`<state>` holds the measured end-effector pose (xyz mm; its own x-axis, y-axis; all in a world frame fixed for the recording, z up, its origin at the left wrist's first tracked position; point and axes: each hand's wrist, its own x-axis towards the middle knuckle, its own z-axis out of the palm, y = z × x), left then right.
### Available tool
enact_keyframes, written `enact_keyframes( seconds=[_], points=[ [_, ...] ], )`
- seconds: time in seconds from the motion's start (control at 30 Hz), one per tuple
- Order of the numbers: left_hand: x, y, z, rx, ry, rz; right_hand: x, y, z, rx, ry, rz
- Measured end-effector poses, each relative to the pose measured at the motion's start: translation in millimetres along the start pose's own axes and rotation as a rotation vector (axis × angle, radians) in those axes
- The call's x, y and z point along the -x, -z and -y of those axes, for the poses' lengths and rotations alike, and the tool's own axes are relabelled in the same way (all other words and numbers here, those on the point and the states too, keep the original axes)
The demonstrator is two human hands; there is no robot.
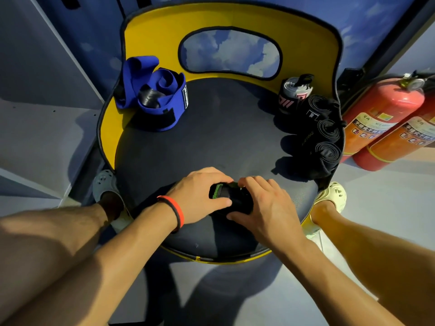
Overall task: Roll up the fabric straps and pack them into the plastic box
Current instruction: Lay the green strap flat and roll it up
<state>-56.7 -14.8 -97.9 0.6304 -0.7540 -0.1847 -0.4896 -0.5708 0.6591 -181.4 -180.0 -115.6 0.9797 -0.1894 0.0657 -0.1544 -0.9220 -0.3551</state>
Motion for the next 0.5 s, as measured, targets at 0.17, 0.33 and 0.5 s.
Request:
enact_keyframes(
  seconds=[0.17,0.33,0.5],
  points=[
    [1.7,0.3,-3.3,-0.043,-0.007,0.07,-2.4,5.4,-2.2,-0.076,-0.026,0.084],
    [7.5,4.3,5.8,0.072,-0.006,0.063,-0.6,5.8,-5.7,-0.239,-0.126,0.214],
    [15.0,5.1,21.6,0.332,0.04,0.023,-7.1,6.2,5.3,-0.517,-0.197,0.172]
  ],
)
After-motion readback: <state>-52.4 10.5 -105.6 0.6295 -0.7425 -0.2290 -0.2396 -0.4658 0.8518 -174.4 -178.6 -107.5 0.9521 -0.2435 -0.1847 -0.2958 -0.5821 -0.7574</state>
